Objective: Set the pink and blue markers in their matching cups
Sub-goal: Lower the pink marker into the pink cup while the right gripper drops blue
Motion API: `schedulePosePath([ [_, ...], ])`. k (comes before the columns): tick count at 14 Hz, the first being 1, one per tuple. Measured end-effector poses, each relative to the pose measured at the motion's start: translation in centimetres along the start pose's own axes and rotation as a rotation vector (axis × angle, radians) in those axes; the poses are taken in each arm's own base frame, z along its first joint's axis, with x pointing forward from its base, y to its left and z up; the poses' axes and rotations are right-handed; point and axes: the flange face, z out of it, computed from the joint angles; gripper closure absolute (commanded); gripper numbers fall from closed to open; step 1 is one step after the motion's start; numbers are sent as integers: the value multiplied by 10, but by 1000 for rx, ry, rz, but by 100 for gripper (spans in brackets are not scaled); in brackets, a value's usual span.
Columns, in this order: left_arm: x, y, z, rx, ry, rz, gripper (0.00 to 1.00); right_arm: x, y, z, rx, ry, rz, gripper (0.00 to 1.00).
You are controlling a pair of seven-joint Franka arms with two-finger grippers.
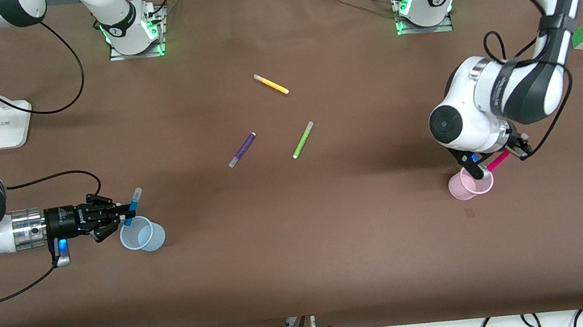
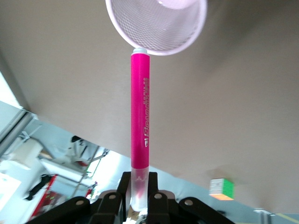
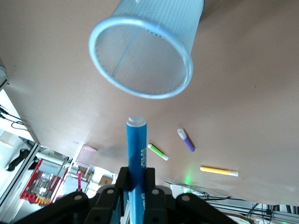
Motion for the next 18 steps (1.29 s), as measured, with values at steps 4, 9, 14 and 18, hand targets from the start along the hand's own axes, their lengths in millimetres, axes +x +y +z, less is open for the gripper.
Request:
schedulePosePath([
  [4, 23, 4, 0, 11, 8, 33, 37, 24, 9, 21, 35, -51, -57, 100],
  [9, 27, 6, -7, 21, 15, 32, 0, 44, 22, 14, 62, -28, -129, 100],
  [14, 19, 3, -19, -73, 74, -34, 0, 58, 32, 14, 72, -29, -133, 1],
  [18, -29, -9, -37, -294, 206, -185, 0, 58, 33, 6, 82, -24, -136, 1],
])
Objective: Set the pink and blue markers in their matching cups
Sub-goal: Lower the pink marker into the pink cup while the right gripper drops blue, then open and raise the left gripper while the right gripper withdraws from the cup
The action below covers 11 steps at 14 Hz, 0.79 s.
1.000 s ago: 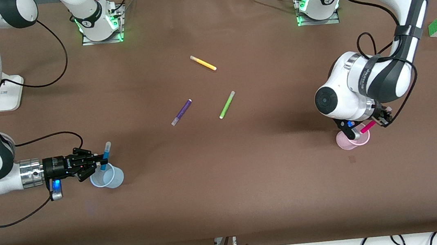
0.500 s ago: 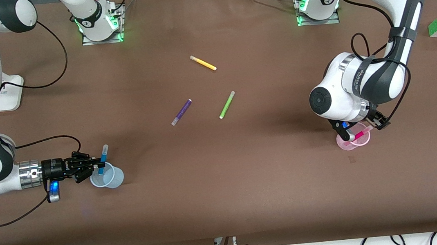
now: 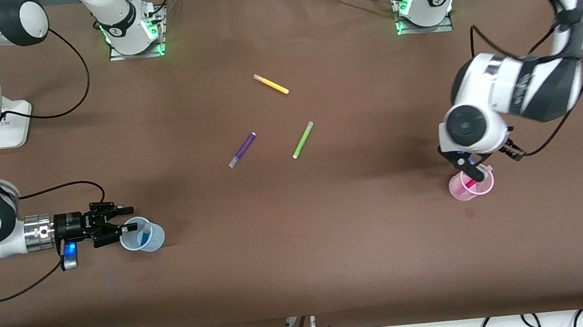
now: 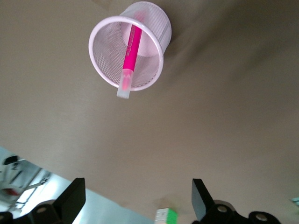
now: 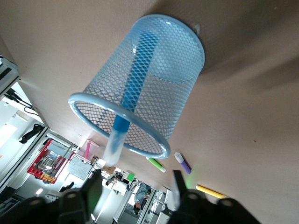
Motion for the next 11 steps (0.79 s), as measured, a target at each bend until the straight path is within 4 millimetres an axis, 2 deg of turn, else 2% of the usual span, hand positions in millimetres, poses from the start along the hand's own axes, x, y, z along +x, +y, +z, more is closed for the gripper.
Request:
schedulePosePath([
  [1, -12, -5, -7, -44, 31, -30, 0, -3, -3, -5, 1, -2, -7, 1],
  [3, -33, -15, -15, -130, 84, -99, 0, -21, -16, -22, -15, -1, -16, 1],
  [5, -54, -26, -25, -202, 137, -165, 0, -61, -42, -52, -116, 54, -27, 1],
  [7, -75, -34, -47, -219, 189, -233, 0, -131, -79, -82, -253, 122, -61, 1],
  [9, -95, -36, -79, -233, 215, -314, 0, -222, -112, -104, -357, 195, -102, 1],
  [11, -116, -39, -110, -259, 216, -357, 0, -302, -124, -131, -451, 303, -138, 1],
])
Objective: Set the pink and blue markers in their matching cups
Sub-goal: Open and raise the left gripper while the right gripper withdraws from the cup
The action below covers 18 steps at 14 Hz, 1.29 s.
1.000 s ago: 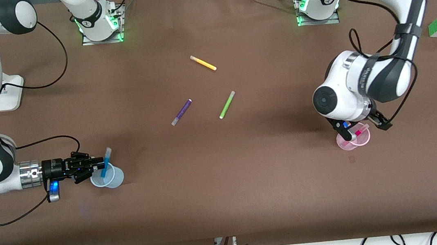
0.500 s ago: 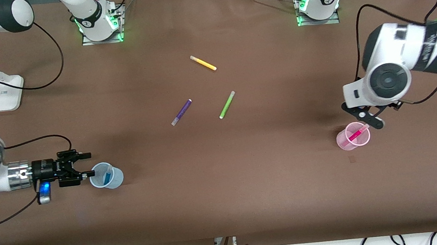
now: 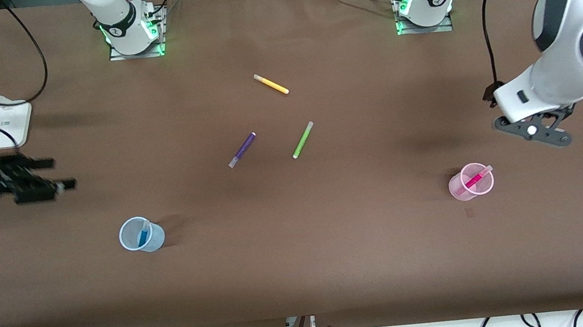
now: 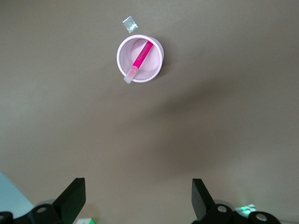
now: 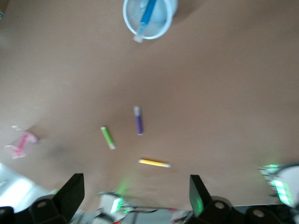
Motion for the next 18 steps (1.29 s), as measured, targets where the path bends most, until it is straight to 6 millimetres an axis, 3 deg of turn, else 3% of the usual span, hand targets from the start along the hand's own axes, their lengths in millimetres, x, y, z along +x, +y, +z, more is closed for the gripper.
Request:
schedulePosePath([
  [3, -16, -11, -30, -9, -1, -38, 0, -73, 5, -39, -160, 105, -48, 1],
  [6, -25, -24, -38, -102, 24, -99, 0, -111, 6, -50, -296, 173, -114, 1],
  [9, -47, -47, -44, -227, 66, -238, 0, -121, 9, -39, -377, 187, -166, 1],
  [11, -60, -55, -45, -239, 120, -346, 0, -114, 9, -21, -388, 188, -175, 1],
  [14, -84, -47, -34, -215, 253, -420, 0, -109, 8, -6, -409, 185, -249, 0],
  [16, -102, -39, -25, -213, 276, -429, 0, -114, 6, -6, -442, 183, -336, 0],
  [18, -107, -37, -23, -207, 286, -430, 0, -116, 5, -7, -458, 186, -376, 0],
])
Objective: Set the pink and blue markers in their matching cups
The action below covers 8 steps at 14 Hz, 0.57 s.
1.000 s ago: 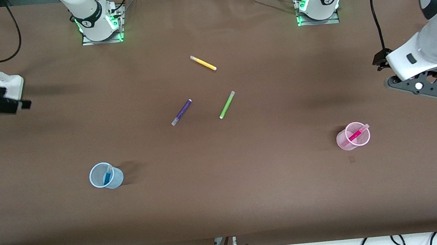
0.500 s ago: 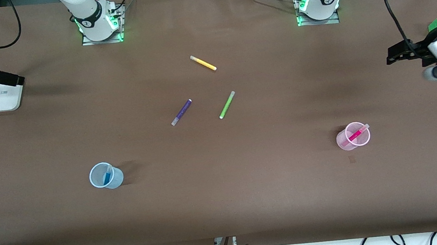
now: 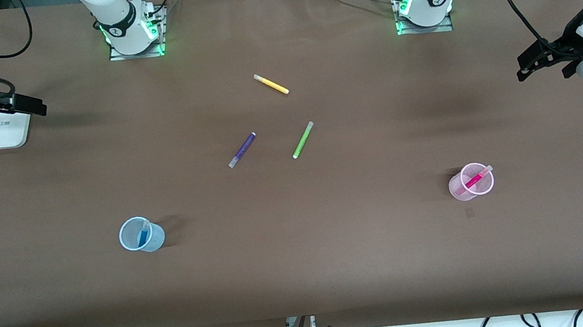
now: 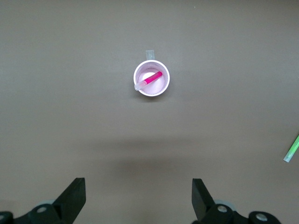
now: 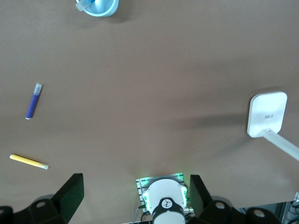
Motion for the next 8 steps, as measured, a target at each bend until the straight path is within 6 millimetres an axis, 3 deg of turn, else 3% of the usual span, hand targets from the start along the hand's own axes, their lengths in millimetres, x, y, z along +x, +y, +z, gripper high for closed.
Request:
schedulePosePath([
  [2, 0, 5, 1, 1, 3, -9, 0, 0, -1, 1, -1, -3, -11, 0],
  [6, 0, 49, 1, 67, 14, -44, 0, -1, -2, 2, -3, -7, -21, 0],
  [8, -1, 54, 1, 73, 15, -35, 0, -3, -3, 4, -2, 3, -23, 0],
])
